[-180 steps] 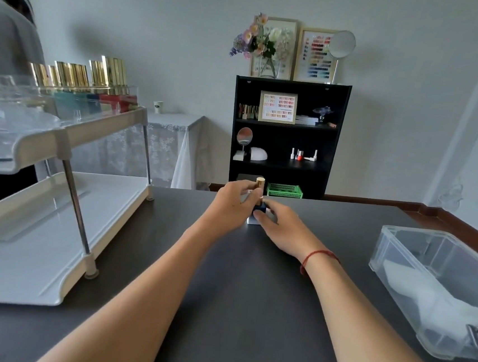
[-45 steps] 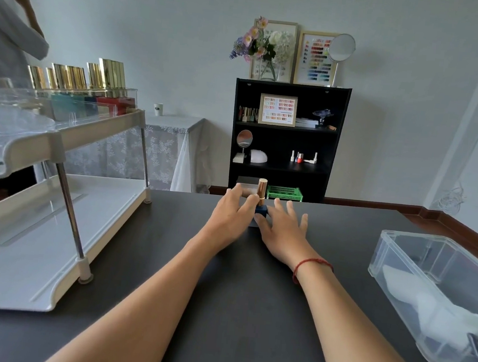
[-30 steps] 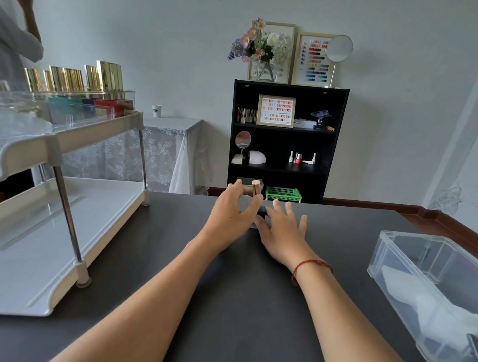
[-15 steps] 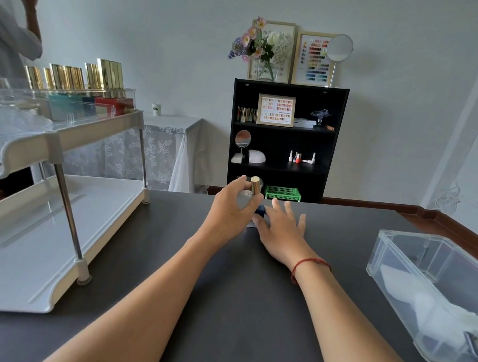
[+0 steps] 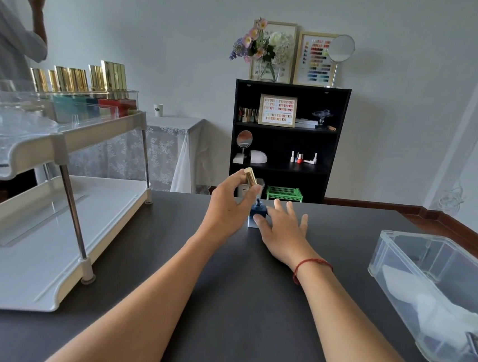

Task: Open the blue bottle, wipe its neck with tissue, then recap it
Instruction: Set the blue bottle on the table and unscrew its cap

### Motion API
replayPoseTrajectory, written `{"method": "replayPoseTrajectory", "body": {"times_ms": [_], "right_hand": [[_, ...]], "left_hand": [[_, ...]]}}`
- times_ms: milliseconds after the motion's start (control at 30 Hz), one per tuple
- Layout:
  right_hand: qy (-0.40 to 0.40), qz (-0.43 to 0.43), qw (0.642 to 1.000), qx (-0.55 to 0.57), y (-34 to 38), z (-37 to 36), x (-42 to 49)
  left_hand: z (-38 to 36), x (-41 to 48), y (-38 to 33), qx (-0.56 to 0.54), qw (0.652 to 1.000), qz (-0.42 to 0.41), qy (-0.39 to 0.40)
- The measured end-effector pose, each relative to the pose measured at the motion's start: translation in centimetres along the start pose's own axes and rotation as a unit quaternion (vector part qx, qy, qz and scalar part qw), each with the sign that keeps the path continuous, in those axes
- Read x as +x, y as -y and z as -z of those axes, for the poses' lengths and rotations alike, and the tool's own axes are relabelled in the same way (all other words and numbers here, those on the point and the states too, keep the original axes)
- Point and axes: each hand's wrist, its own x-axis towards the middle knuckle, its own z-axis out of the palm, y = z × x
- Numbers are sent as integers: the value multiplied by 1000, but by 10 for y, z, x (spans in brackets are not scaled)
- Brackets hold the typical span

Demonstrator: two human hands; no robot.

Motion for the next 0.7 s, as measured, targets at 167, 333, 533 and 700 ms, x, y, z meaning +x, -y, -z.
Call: {"method": "replayPoseTrajectory", "body": {"times_ms": [167, 333, 533, 700], "right_hand": [[-2, 2, 1000, 5, -1, 0, 0], [-2, 2, 1000, 3, 0, 0, -1], [-2, 1, 1000, 7, 0, 1, -2], [-2, -8, 1000, 0, 1, 2, -2]], "left_hand": [[2, 1, -1, -11, 1000, -4, -18], [2, 1, 0, -18, 1000, 5, -22], [3, 1, -4, -49, 998, 30, -41], [5, 1, -7, -54, 997, 38, -50]]}}
